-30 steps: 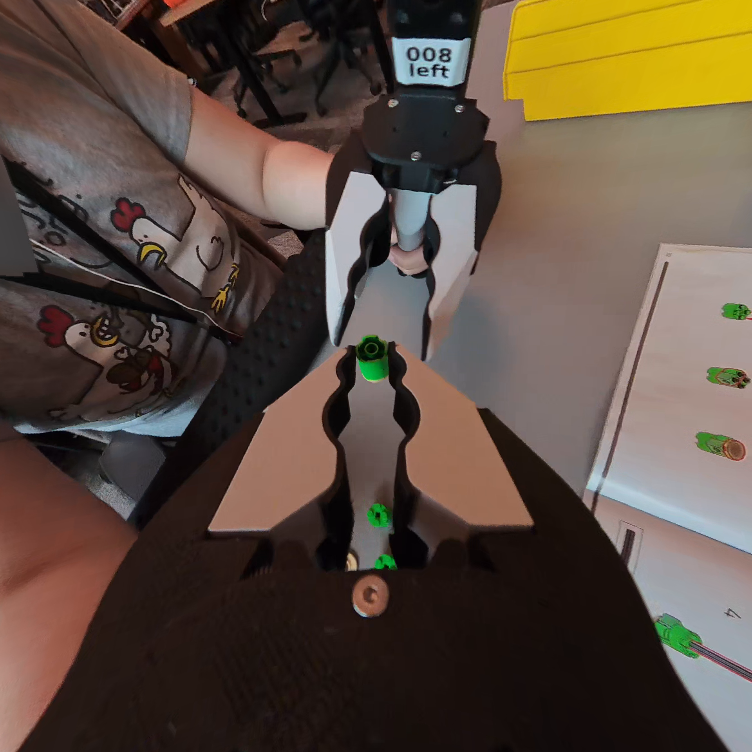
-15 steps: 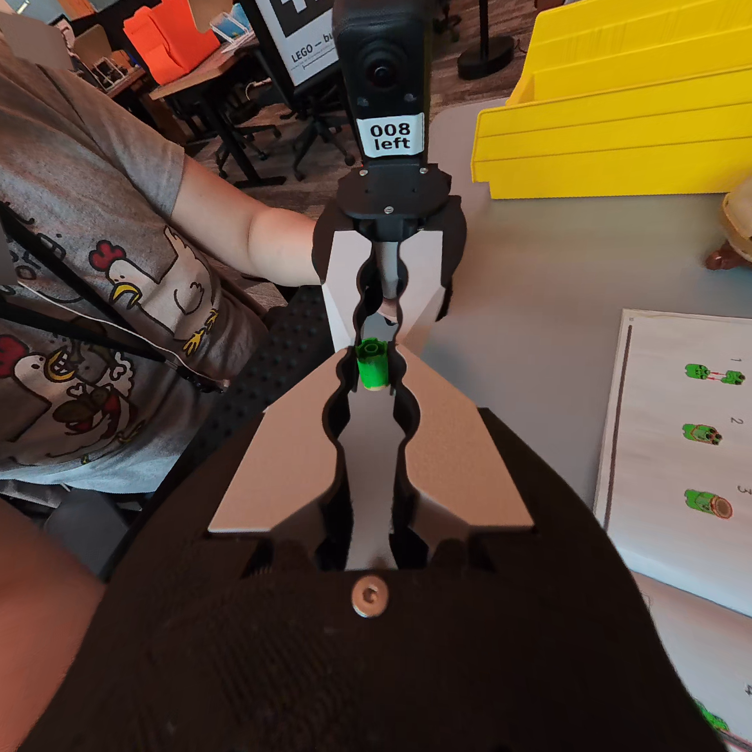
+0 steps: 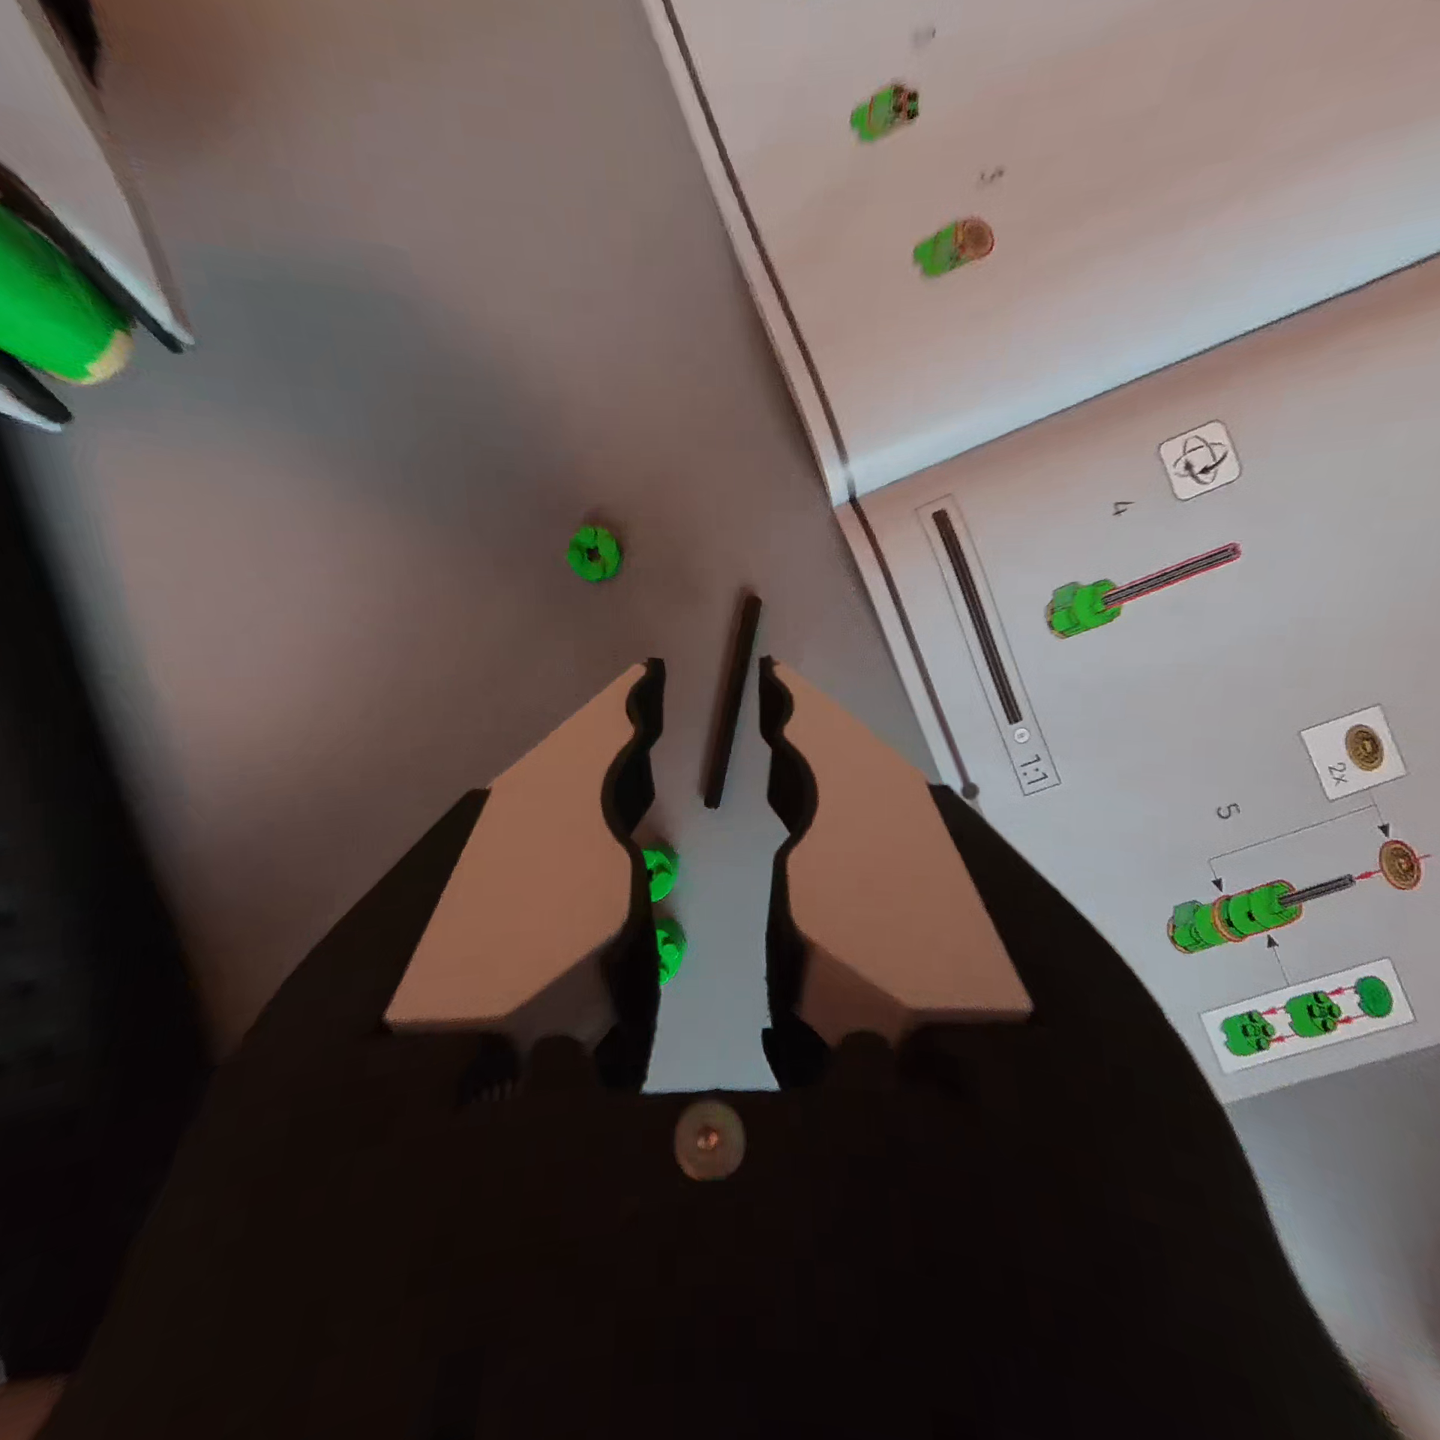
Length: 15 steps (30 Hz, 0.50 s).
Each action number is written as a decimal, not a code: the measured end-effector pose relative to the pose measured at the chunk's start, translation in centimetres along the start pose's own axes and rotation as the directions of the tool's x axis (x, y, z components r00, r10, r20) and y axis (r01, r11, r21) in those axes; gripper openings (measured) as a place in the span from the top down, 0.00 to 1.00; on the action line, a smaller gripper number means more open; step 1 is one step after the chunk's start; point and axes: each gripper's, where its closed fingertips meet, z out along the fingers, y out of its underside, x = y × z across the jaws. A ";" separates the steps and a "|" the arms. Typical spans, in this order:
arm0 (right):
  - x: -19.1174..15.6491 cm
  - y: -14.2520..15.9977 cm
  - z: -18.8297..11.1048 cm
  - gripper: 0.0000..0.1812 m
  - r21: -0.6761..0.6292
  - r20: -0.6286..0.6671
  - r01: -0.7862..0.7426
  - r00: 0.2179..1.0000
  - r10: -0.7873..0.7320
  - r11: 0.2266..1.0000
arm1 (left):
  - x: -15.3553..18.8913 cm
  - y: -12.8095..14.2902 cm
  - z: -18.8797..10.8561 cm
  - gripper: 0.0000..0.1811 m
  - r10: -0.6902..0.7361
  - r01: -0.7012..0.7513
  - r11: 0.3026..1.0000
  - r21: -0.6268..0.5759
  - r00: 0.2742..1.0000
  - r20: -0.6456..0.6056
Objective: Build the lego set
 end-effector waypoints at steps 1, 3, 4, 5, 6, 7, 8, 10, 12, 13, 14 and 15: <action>0.1 0.3 0.3 0.88 -0.032 -0.023 0.007 1.000 -0.008 0.999 | 0.0 0.1 0.0 0.92 0.002 -0.002 1.000 -0.008 1.000 0.002; 0.8 0.8 0.9 0.88 -0.107 -0.086 0.025 0.996 -0.034 0.994 | 0.0 0.2 0.0 0.91 0.007 -0.006 1.000 -0.010 1.000 0.007; 1.1 1.0 1.1 0.88 -0.137 -0.108 0.034 0.993 -0.049 0.990 | 0.0 0.2 0.0 0.91 0.008 -0.008 1.000 -0.010 1.000 0.008; 1.5 1.0 1.3 0.89 -0.153 -0.127 0.034 0.990 -0.054 0.988 | -0.1 0.2 0.0 0.91 0.010 -0.010 1.000 -0.009 1.000 0.009; 1.6 0.8 1.5 0.90 -0.157 -0.134 0.030 0.990 -0.051 0.987 | -0.1 0.2 0.0 0.91 0.012 -0.011 1.000 -0.009 1.000 0.011; 1.5 0.7 1.6 0.92 -0.160 -0.120 0.026 0.992 -0.046 0.987 | -0.1 0.2 0.0 0.91 0.013 -0.013 1.000 -0.010 1.000 0.013; 1.3 0.8 1.8 0.93 -0.168 -0.106 0.025 0.993 -0.043 0.986 | -0.1 0.2 0.0 0.91 0.015 -0.015 1.000 -0.011 1.000 0.014; 1.3 1.4 2.1 0.93 -0.212 -0.098 0.027 0.994 -0.049 0.977 | -0.1 0.1 0.0 0.91 0.021 -0.020 1.000 -0.009 1.000 0.016; 1.2 1.4 2.1 0.93 -0.214 -0.092 0.023 0.995 -0.044 0.977 | -0.1 0.0 -0.1 0.91 0.027 -0.027 1.000 -0.008 0.999 0.020; 1.2 1.4 2.1 0.98 -0.213 -0.083 0.030 0.995 -0.049 0.977 | -0.1 -0.1 -0.1 0.91 0.031 -0.030 1.000 -0.005 0.999 0.023; 1.1 1.4 2.1 0.98 -0.210 -0.073 0.042 0.996 -0.058 0.977 | 0.0 -0.2 -0.2 0.91 0.034 -0.034 0.999 0.001 0.999 0.023; 1.1 1.4 2.1 0.98 -0.202 -0.065 0.051 0.996 -0.066 0.978 | 0.1 -0.4 -0.2 0.91 0.039 -0.039 0.999 0.008 0.999 0.020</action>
